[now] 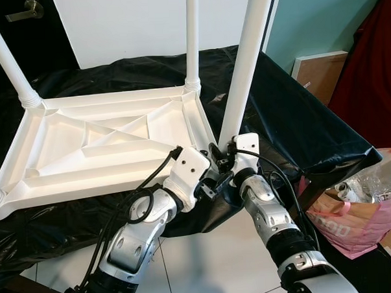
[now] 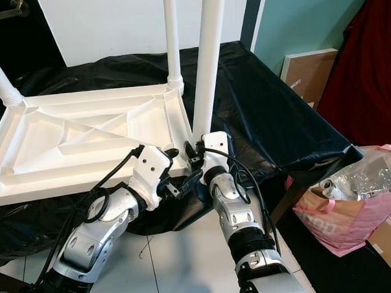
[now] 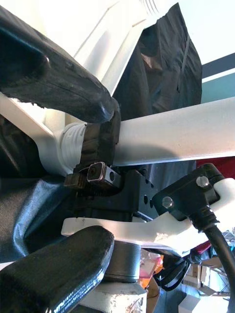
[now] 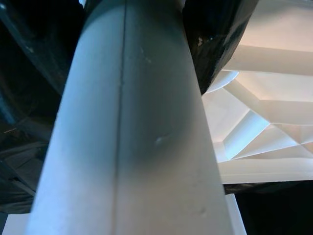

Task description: Building children table

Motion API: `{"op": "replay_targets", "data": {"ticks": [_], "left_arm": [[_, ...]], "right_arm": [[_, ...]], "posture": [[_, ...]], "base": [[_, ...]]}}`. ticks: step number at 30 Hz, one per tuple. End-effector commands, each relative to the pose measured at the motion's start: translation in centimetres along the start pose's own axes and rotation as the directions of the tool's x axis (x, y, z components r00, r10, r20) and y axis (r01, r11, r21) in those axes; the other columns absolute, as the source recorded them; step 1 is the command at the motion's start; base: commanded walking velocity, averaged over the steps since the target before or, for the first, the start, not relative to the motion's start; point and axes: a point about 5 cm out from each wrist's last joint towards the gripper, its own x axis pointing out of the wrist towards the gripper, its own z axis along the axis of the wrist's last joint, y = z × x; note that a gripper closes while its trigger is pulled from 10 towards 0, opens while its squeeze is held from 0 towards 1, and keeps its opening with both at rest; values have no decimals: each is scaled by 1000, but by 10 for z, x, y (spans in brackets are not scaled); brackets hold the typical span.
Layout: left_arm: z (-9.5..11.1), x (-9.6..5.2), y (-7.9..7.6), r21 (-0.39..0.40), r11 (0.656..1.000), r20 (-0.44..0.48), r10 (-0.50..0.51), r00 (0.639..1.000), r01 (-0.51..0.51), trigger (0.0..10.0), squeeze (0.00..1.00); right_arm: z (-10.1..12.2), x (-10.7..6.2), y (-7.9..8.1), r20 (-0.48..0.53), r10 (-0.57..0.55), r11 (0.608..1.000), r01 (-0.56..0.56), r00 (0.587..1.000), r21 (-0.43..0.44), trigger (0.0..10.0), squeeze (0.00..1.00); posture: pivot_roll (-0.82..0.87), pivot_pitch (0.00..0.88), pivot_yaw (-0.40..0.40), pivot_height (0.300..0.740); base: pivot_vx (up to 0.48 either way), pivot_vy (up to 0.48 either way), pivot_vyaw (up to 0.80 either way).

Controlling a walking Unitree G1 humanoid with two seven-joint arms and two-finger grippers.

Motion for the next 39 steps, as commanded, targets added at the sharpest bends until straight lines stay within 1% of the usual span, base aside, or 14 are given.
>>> {"op": "replay_targets", "data": {"ticks": [1,9,15,19,20,24,26,29,30,31,32,33,36,39], "left_arm": [[-2,0,-1,5,1000,-8,-4,1000,4,10000,0],[-1,0,0,6,1000,-6,-4,1000,4,10000,0],[0,-1,1,5,1000,-6,2,1000,-2,10000,0],[-1,-1,1,4,1000,-9,6,1000,-6,10000,0],[-1,-2,1,4,1000,-9,7,1000,-7,10000,0],[-1,-1,0,0,1000,-8,9,1000,-9,10000,0],[-1,-1,0,-1,1000,-8,9,1000,-9,10000,0],[-2,0,-1,-5,1000,-7,3,1000,-3,10000,0],[-2,0,-1,-5,1000,-7,3,1000,-3,10000,0],[-2,0,-2,-6,1000,-7,0,1000,0,10000,0],[-2,0,-2,-6,1000,-7,0,1000,0,10000,0],[-2,1,-2,-9,1000,-8,-5,1000,5,10000,0],[-2,0,-2,-19,1000,-10,-19,1000,19,10000,0],[-3,-2,-4,-40,998,-15,-51,999,50,10000,0]], "right_arm": [[-9,1,6,-25,29,993,-26,999,113,10000,0],[-2,14,5,-6,36,993,-35,999,113,10000,0],[2,17,6,9,46,993,-47,999,110,10000,0],[2,15,6,18,59,994,-61,998,89,10000,0],[1,12,5,27,67,994,-69,997,83,10000,1000],[4,2,-5,82,85,994,-90,993,67,10000,1000],[4,1,-7,90,86,994,-91,992,63,10000,1000],[7,-3,-17,106,94,994,-99,990,42,10000,1000],[7,-3,-17,106,94,994,-99,990,42,10000,1000],[8,-4,-20,106,110,993,-113,988,25,10000,443],[8,-4,-20,106,110,993,-113,988,25,10000,443],[10,-6,-24,106,135,991,-136,985,8,10000,0],[14,-11,-33,103,184,983,-182,978,-22,10000,0],[14,-14,-41,69,249,968,-246,966,-53,10000,0]], "posture": [[-4,69,-27,740],[-4,75,-21,740],[7,78,-26,740],[10,78,-31,740],[9,80,-32,740],[1,81,-31,740],[1,81,-31,740],[-8,82,-27,740],[-8,82,-27,740],[-8,82,-27,740],[-8,82,-27,740],[-9,81,-26,740],[-9,81,-26,740],[-6,75,-29,740]], "base": [[0,0,0],[0,0,0],[0,0,0],[0,0,0],[0,0,0],[0,0,0],[0,0,0],[0,0,0],[0,0,0],[0,0,0],[0,0,0],[0,0,0],[0,0,0],[0,0,0]]}}
